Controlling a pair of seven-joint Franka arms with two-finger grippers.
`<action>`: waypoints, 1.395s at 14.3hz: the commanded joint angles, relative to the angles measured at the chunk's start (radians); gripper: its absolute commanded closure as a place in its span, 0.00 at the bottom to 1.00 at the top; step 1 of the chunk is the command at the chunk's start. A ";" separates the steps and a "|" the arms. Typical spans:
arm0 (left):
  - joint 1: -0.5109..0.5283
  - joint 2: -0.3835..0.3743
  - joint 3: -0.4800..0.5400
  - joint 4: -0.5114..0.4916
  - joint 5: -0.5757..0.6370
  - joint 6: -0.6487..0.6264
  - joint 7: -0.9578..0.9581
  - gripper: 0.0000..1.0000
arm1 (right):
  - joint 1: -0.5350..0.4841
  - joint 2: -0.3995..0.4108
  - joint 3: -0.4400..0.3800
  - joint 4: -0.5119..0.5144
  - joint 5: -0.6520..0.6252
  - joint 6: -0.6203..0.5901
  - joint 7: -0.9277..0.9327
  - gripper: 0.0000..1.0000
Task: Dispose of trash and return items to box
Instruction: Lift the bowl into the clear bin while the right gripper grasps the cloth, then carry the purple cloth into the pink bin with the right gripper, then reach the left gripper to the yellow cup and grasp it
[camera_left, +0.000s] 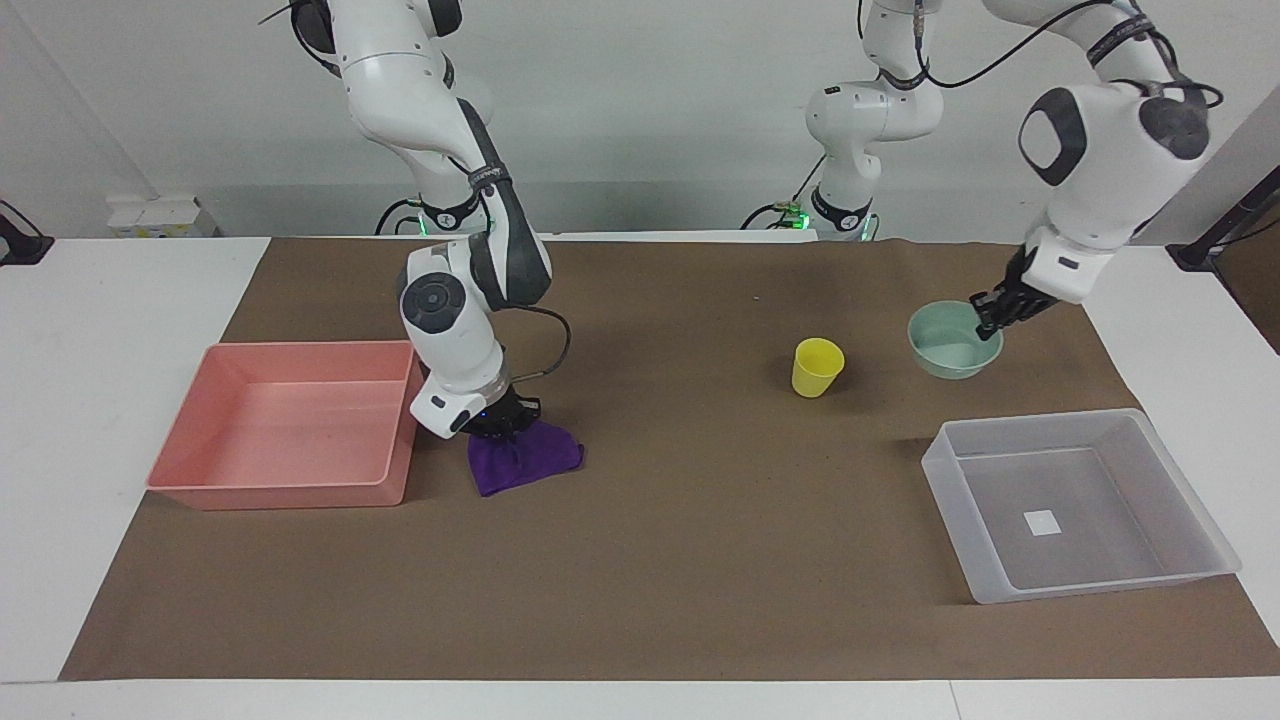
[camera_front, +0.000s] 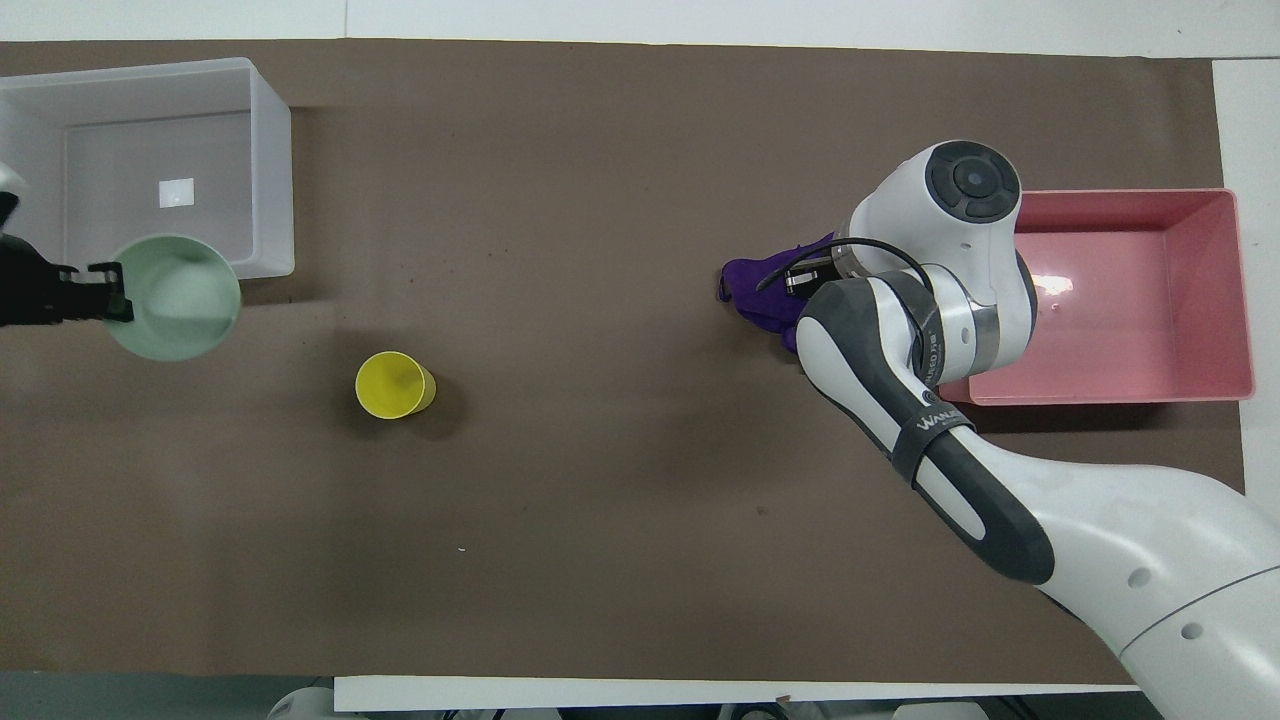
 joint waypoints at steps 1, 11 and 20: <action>0.046 0.310 -0.003 0.209 -0.025 0.146 -0.007 1.00 | -0.016 -0.044 0.005 0.062 -0.034 -0.109 0.019 1.00; 0.054 0.562 0.002 0.428 0.047 0.183 0.024 0.00 | -0.142 -0.203 0.004 0.279 -0.063 -0.491 -0.034 1.00; -0.217 -0.064 -0.006 -0.317 0.041 0.107 -0.152 0.00 | -0.363 -0.295 -0.007 0.308 -0.114 -0.596 -0.326 1.00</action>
